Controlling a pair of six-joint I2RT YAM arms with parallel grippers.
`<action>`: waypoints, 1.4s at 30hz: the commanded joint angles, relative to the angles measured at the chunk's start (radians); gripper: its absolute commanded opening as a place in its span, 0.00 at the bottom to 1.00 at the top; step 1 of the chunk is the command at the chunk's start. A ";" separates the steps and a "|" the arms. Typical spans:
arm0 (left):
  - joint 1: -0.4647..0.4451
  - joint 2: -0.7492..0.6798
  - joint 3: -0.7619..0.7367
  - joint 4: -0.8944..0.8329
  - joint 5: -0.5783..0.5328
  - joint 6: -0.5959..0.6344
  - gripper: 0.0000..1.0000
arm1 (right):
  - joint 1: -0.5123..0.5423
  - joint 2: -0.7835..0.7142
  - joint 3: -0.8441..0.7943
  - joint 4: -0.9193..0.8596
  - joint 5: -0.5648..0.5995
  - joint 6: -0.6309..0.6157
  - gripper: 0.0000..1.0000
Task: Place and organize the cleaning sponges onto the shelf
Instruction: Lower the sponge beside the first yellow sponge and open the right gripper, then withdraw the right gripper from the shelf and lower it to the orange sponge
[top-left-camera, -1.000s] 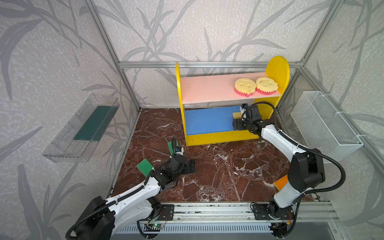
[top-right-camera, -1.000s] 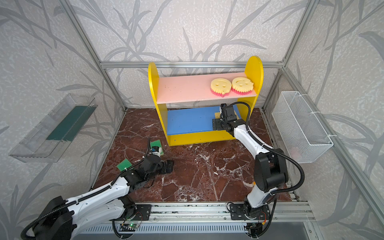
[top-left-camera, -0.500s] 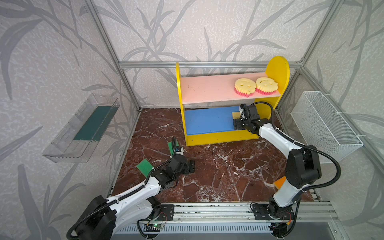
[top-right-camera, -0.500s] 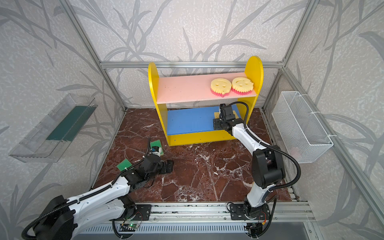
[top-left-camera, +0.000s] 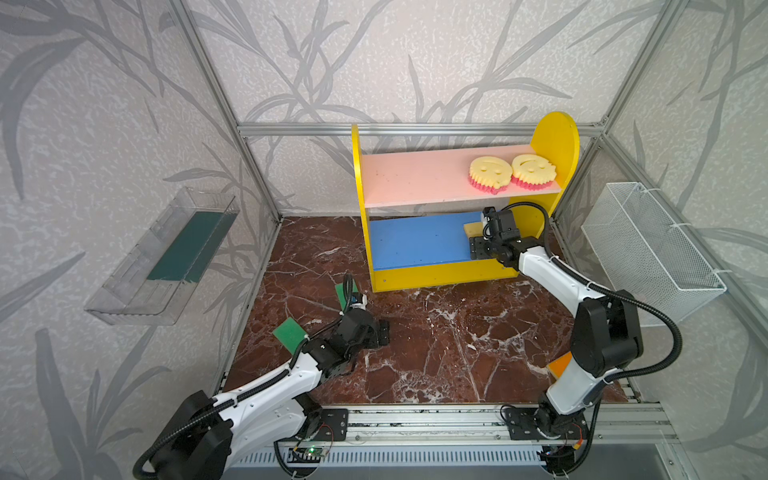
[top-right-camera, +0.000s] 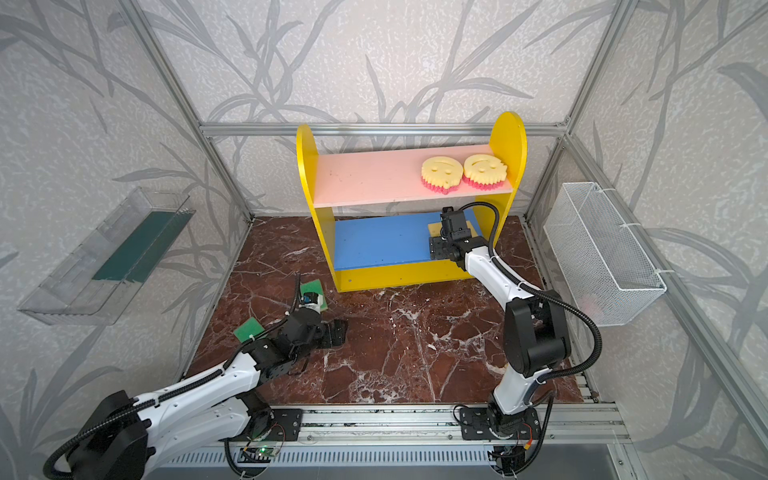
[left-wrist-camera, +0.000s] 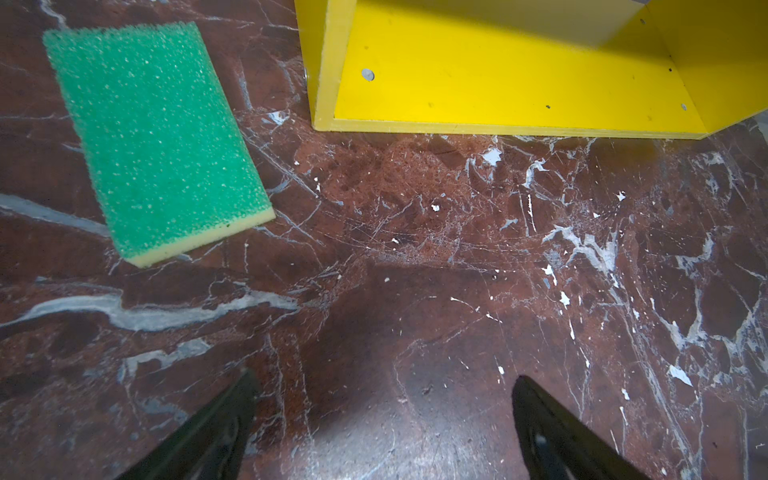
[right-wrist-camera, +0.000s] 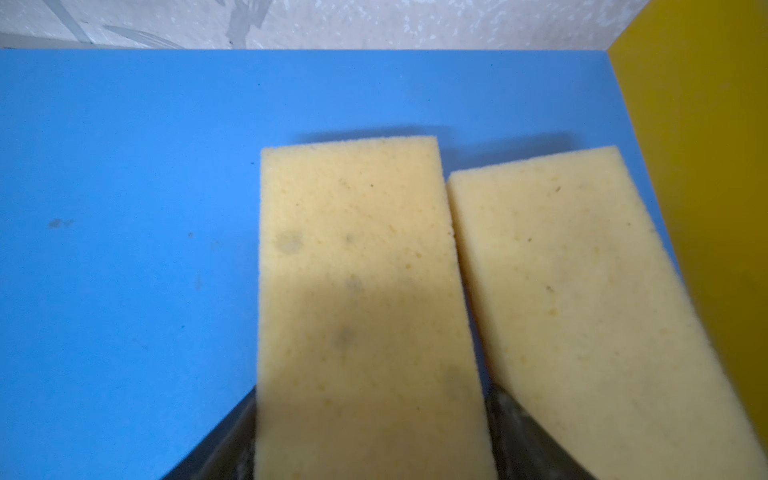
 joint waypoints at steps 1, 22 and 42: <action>0.005 -0.009 0.008 0.004 -0.001 -0.004 0.97 | -0.004 -0.045 0.013 0.002 -0.032 -0.009 0.85; 0.011 -0.095 0.069 -0.116 0.005 0.022 0.97 | 0.018 -0.297 -0.101 -0.055 -0.096 0.067 0.92; -0.018 0.049 0.076 0.040 0.174 0.025 0.96 | -0.015 -0.823 -0.624 -0.511 0.180 0.677 0.99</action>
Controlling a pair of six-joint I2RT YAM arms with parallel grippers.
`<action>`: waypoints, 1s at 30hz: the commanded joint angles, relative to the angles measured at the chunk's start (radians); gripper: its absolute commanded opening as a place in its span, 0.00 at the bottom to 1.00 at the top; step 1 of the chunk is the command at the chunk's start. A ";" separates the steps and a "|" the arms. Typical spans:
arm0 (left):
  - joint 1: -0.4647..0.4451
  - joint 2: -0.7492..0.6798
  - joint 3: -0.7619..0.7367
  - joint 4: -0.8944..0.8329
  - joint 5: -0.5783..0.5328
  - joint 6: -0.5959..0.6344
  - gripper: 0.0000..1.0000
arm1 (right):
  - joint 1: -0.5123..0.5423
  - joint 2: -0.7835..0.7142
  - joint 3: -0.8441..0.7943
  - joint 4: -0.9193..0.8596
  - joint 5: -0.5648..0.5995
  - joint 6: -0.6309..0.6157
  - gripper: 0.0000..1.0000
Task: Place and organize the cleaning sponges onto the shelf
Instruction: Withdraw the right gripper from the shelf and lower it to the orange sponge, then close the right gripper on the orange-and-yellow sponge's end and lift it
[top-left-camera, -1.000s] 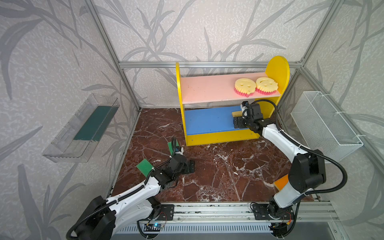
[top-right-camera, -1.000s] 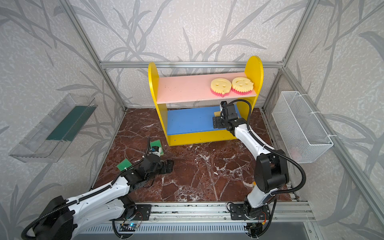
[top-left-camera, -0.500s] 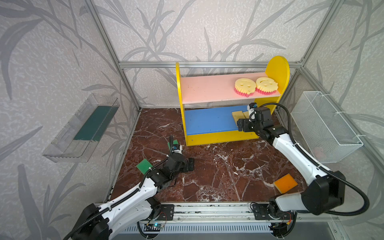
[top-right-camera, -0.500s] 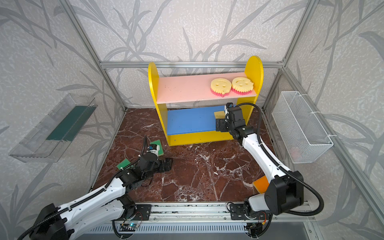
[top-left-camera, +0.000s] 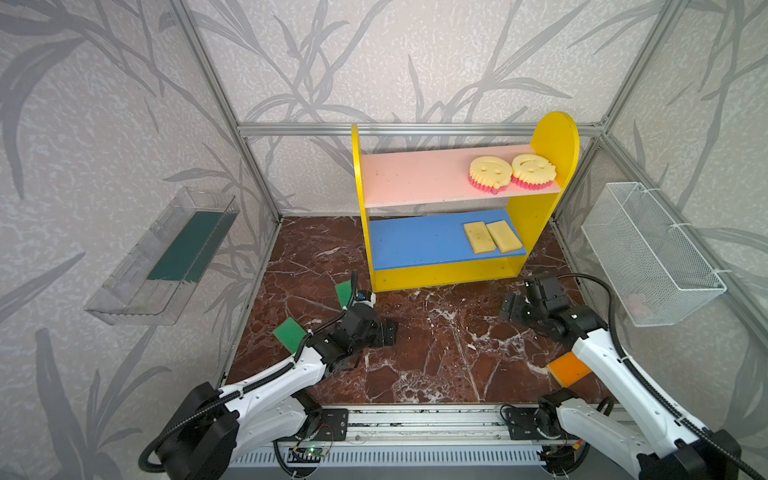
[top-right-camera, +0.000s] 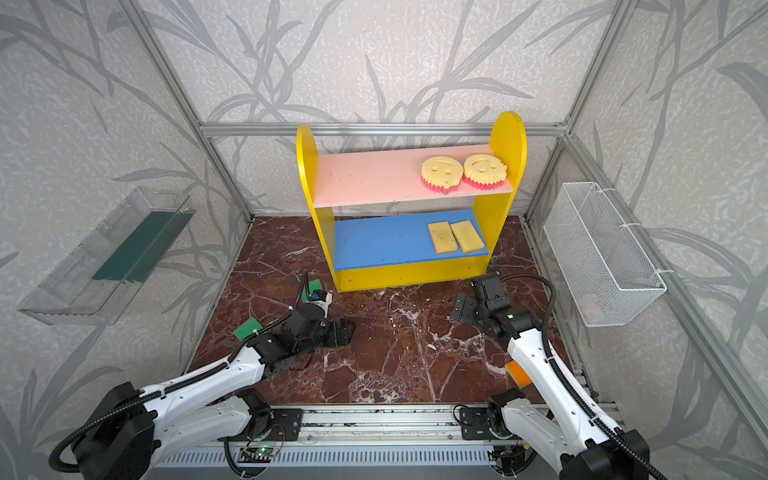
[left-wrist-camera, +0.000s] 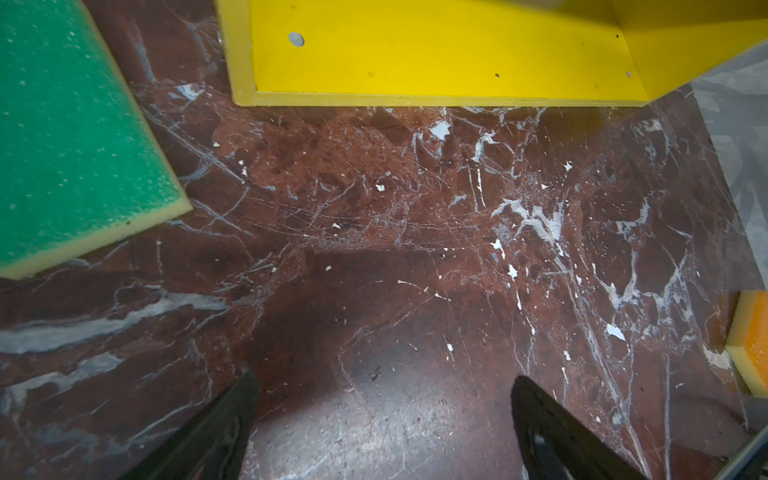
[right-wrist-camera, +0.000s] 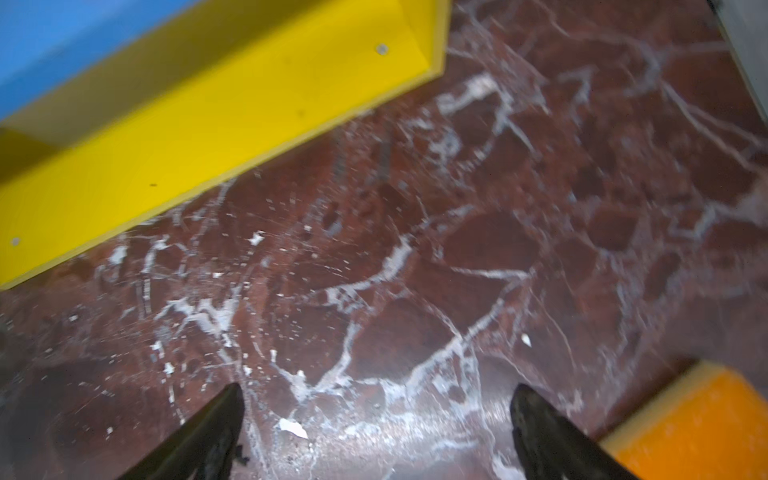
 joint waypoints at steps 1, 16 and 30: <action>-0.006 -0.010 0.016 0.028 0.026 0.013 0.96 | -0.028 -0.049 -0.017 -0.129 0.155 0.201 0.99; -0.011 0.088 -0.054 0.182 0.135 -0.042 0.96 | -0.306 0.020 -0.208 -0.075 0.000 0.381 0.99; -0.012 0.060 -0.060 0.146 0.110 -0.048 0.95 | -0.377 0.114 -0.313 0.199 -0.189 0.212 0.99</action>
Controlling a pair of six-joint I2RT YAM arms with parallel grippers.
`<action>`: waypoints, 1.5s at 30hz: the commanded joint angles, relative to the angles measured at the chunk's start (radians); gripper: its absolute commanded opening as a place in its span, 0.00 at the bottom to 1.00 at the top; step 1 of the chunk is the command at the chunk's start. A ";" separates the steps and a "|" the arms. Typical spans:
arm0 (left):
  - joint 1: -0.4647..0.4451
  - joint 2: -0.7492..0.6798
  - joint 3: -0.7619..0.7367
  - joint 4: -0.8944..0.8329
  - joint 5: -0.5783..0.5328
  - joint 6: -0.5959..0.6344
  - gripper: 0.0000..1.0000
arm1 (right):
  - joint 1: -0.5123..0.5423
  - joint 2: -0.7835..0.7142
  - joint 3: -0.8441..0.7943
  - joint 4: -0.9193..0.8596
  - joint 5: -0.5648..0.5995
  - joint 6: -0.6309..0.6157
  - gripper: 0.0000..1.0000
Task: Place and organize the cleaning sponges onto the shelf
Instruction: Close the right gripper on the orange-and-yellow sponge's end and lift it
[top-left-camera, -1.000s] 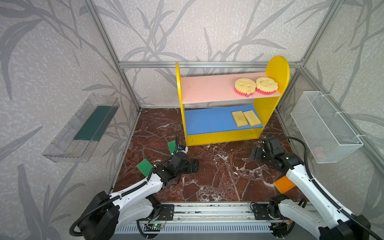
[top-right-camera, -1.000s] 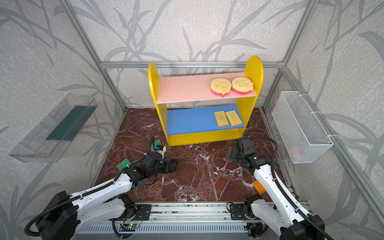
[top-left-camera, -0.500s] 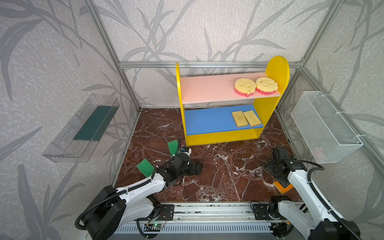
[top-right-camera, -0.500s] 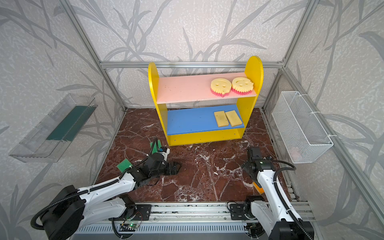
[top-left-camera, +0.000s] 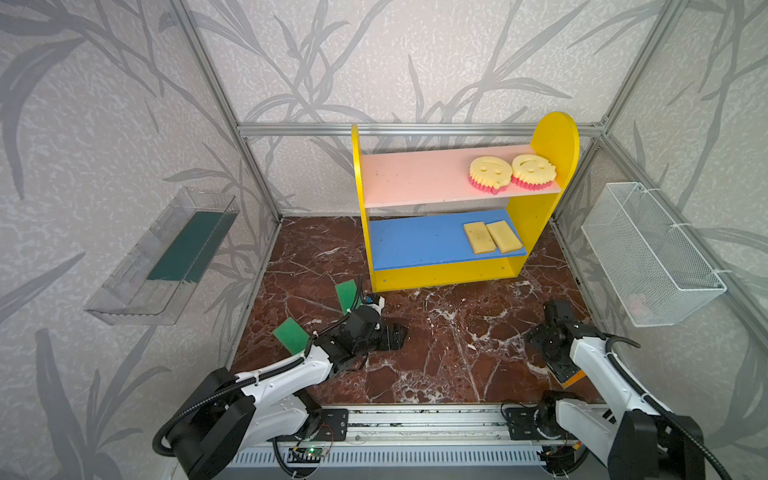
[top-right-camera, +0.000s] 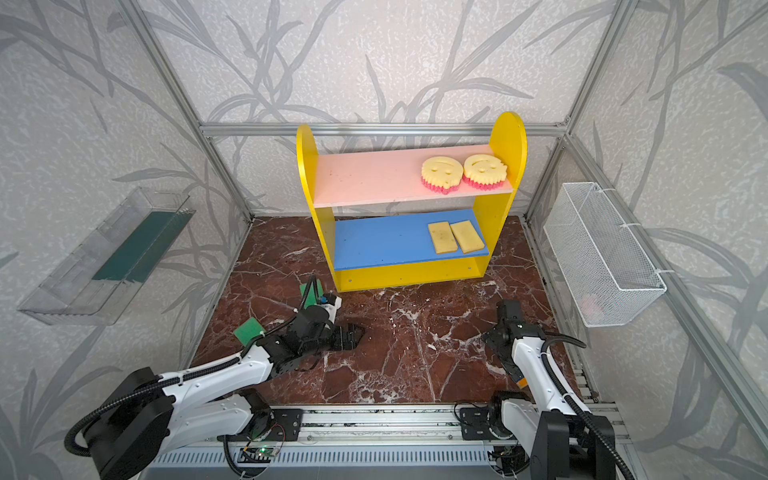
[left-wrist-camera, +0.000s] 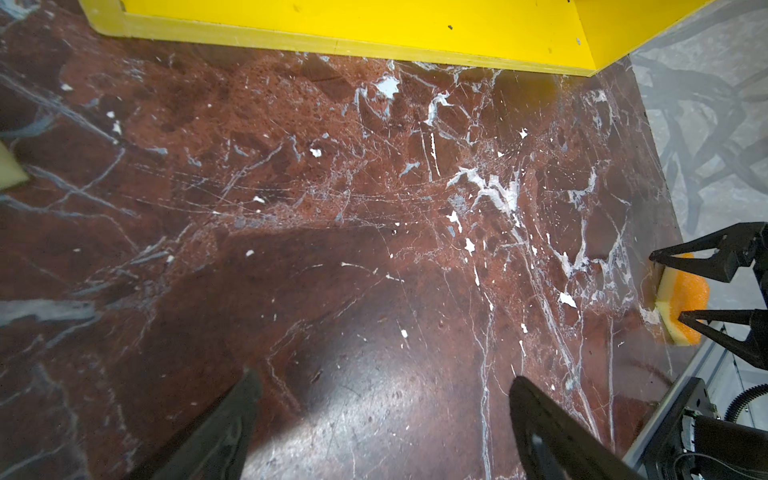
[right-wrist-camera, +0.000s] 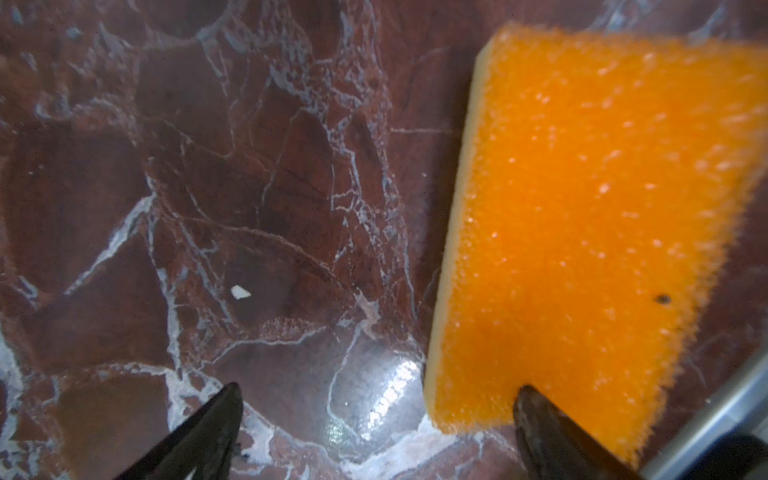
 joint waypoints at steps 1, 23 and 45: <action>-0.002 -0.029 -0.017 -0.011 -0.017 -0.017 0.95 | -0.005 0.025 -0.033 0.174 -0.152 -0.101 0.99; -0.002 0.004 0.002 -0.012 -0.034 -0.013 0.95 | 0.113 0.177 0.058 0.407 -0.446 -0.232 1.00; -0.001 -0.002 0.009 -0.014 -0.054 0.014 0.95 | 0.256 0.177 0.209 0.137 -0.087 -0.164 0.99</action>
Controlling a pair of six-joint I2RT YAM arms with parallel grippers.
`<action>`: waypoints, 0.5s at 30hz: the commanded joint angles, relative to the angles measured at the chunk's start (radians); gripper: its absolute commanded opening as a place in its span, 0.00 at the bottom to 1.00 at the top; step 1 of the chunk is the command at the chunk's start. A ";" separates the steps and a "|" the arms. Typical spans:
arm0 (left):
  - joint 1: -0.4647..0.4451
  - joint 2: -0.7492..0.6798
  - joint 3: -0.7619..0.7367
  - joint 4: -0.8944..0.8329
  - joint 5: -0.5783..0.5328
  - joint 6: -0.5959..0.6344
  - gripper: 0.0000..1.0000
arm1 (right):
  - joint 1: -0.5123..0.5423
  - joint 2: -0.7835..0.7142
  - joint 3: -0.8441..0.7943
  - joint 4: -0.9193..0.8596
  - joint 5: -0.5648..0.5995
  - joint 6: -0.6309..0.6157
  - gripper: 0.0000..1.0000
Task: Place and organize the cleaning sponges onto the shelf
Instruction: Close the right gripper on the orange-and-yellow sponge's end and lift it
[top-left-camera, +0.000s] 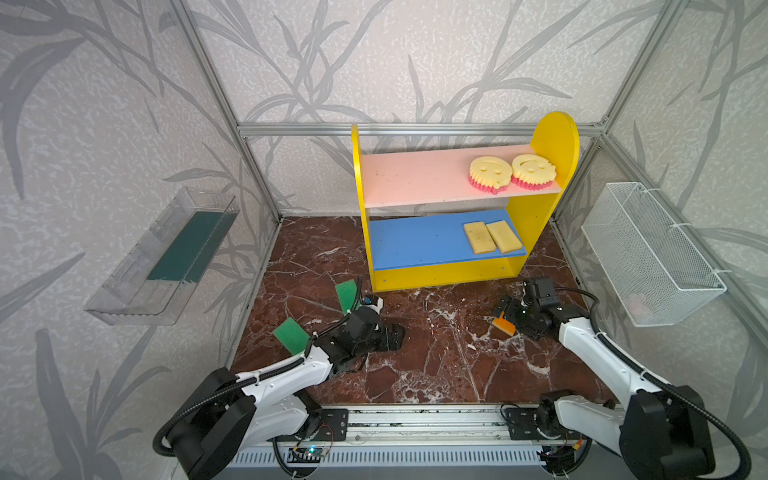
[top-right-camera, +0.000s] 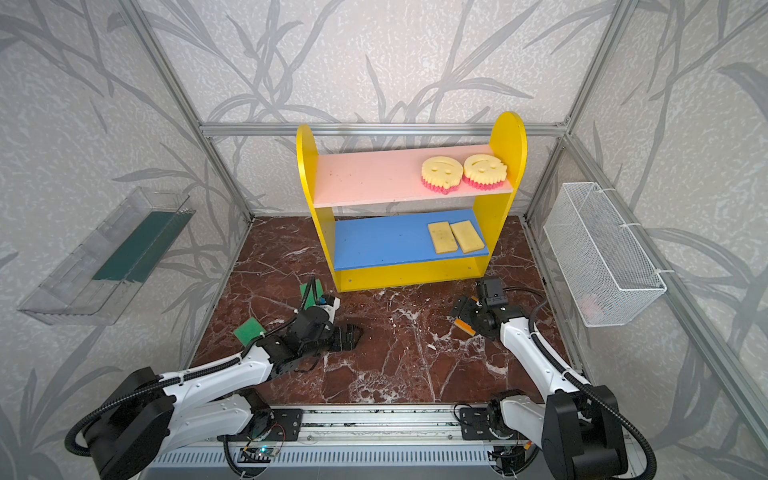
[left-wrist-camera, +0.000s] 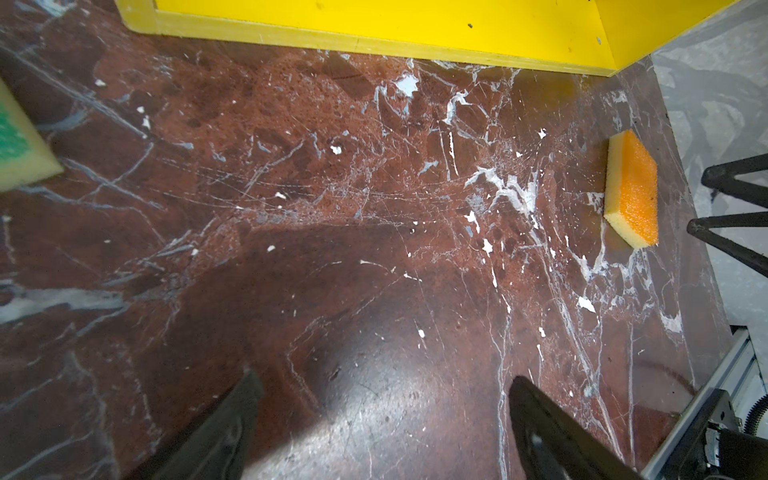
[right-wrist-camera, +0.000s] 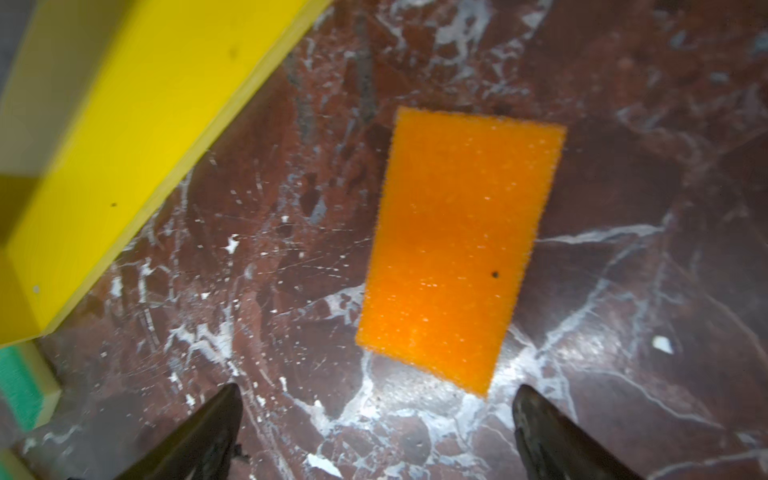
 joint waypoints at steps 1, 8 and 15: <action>-0.001 -0.010 0.017 -0.010 -0.025 0.011 0.95 | 0.009 0.059 0.034 -0.071 0.130 0.053 0.99; -0.001 -0.028 0.004 -0.021 -0.041 0.019 0.95 | 0.006 0.160 0.094 -0.026 0.221 0.038 0.99; -0.001 -0.005 0.015 -0.017 -0.043 0.033 0.95 | -0.003 0.294 0.187 -0.025 0.246 -0.023 0.99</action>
